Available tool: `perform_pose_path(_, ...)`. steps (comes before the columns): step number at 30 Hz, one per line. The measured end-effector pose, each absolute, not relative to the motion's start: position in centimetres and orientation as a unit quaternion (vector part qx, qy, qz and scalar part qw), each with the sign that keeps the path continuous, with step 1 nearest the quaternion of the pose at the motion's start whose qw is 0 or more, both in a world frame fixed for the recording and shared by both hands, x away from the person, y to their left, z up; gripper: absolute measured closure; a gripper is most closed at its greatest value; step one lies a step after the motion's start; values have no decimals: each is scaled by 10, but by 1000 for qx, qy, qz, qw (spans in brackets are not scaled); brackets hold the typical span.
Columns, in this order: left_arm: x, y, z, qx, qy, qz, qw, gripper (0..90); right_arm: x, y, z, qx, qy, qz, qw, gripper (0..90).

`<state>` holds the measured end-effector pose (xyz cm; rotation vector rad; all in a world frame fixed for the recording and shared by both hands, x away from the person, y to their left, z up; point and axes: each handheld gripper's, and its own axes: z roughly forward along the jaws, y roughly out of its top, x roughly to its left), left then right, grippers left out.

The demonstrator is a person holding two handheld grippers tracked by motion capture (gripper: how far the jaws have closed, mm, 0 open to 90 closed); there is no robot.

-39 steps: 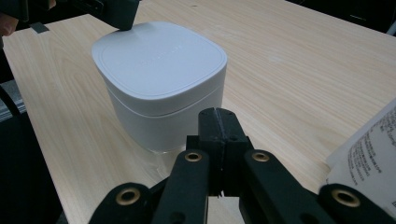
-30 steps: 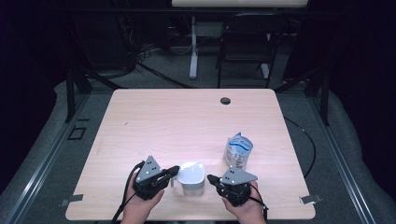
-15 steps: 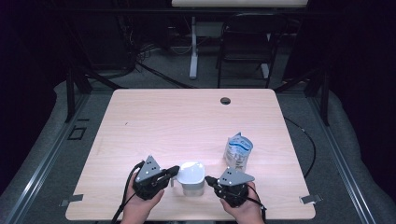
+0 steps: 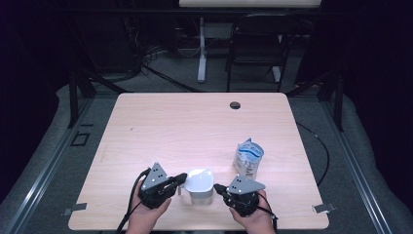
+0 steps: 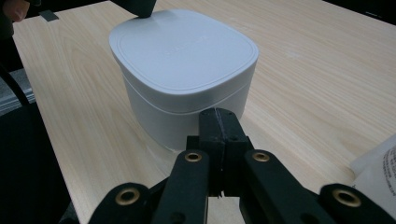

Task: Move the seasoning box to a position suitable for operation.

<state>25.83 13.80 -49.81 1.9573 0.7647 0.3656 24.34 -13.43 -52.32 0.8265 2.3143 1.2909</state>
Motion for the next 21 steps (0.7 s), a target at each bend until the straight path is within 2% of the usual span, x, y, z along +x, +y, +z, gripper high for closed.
perform_pose_path(21, 259, 138, -497, 805, 316, 148, 480, 900, 245, -133, -518, 291, 816, 466, 179, 900)
